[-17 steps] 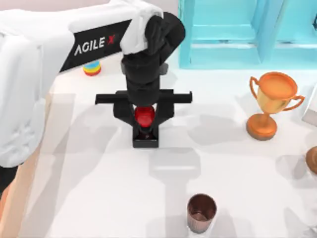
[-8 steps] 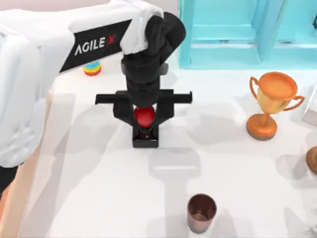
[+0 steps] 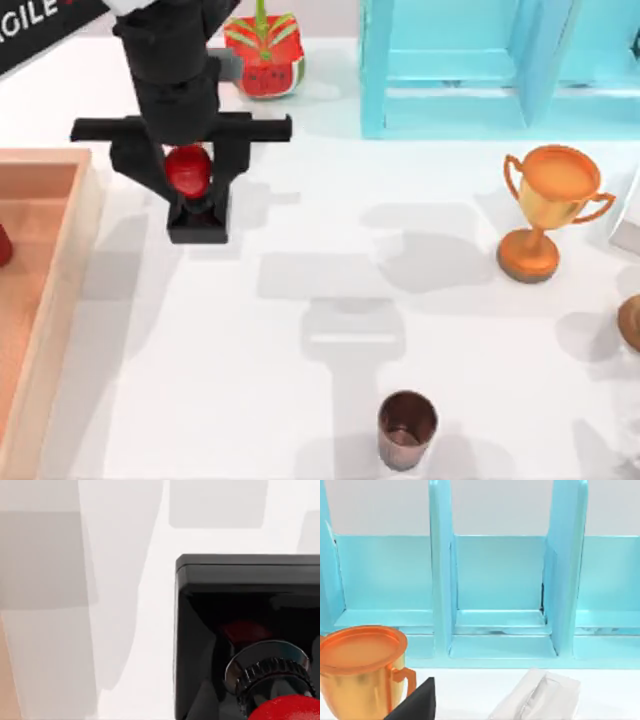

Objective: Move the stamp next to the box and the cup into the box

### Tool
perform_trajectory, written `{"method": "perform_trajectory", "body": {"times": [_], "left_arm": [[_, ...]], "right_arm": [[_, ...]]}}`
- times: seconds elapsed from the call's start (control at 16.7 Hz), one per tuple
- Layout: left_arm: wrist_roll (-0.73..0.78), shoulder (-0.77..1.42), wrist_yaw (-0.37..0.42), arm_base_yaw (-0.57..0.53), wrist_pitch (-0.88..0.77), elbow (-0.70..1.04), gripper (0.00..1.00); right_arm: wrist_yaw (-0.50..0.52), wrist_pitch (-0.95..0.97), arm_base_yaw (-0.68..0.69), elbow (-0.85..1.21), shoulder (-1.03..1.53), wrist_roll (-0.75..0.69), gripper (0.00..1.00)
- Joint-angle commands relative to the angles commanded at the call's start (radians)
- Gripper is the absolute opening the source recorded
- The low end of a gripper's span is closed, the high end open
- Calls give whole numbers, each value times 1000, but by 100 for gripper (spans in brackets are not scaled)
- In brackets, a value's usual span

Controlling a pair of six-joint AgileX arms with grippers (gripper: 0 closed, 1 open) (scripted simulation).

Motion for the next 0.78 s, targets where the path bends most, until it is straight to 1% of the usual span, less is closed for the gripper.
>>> {"method": "perform_trajectory", "body": {"times": [0.12, 0.48, 0.6, 0.78], "left_arm": [[31, -32, 0, 30, -32, 5, 0], [32, -41, -3, 24, -30, -9, 0], [23, -85, -7, 17, -18, -54, 0], [1, -197, -17, 1, 8, -168, 0]], "right_arm": [[0, 0, 0, 0, 0, 0, 100], [0, 0, 0, 0, 0, 0, 100], [0, 0, 0, 0, 0, 0, 100], [0, 0, 0, 0, 0, 0, 100]]}}
